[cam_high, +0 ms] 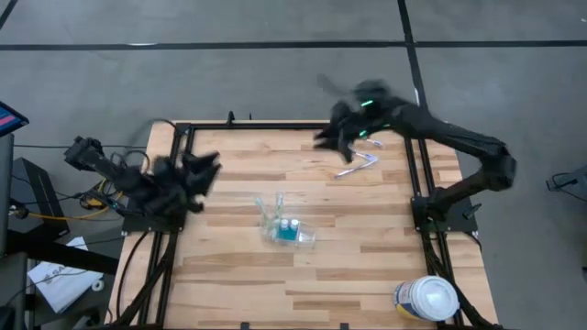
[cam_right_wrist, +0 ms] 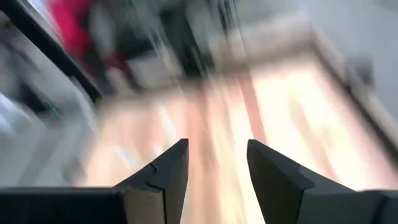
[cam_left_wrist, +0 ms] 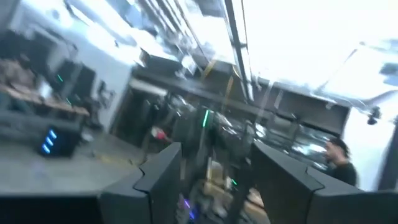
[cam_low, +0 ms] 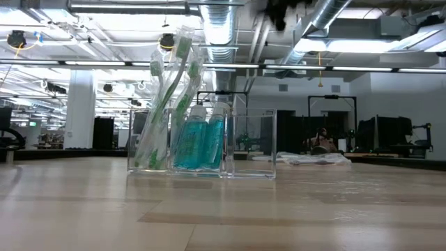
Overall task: Pick & Place toothbrushing station
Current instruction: Put the purple toothbrush into the transparent organizer
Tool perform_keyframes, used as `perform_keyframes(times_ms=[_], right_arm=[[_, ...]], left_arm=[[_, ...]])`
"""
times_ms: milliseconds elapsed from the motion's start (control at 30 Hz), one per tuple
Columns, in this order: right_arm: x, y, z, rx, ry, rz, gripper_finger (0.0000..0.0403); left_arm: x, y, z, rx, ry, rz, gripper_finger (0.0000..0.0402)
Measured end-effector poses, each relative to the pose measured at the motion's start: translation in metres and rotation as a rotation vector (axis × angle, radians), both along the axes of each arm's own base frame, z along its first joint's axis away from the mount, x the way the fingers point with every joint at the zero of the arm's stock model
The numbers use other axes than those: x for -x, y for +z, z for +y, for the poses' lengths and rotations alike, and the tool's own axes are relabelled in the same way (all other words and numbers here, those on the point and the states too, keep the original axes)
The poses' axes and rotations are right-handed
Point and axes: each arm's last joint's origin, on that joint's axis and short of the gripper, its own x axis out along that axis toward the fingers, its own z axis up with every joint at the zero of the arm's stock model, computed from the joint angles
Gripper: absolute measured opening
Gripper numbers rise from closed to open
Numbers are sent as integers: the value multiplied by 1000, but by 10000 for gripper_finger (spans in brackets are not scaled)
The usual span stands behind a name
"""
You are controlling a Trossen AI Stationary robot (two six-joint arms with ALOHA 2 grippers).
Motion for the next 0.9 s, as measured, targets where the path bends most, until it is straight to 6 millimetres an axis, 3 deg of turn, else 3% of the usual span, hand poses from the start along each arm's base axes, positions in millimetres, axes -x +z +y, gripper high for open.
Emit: perform_keyframes(times_ms=[133,267,433,500,700,900], right_arm=[[-9,-56,-20,-40,-68,365,154],[-9,-107,-51,-243,-220,602,154],[8,-135,-64,-385,-304,701,154],[19,-140,-66,-431,-365,739,154],[60,-124,-59,-595,-765,696,154],[88,-109,-29,-763,-1164,432,154]], left_arm=[[16,23,10,-32,105,11,186],[18,27,13,-27,166,55,186],[14,22,11,-2,195,111,185],[14,22,12,-8,221,140,185],[17,18,16,8,369,292,185],[28,22,25,4,445,356,185]])
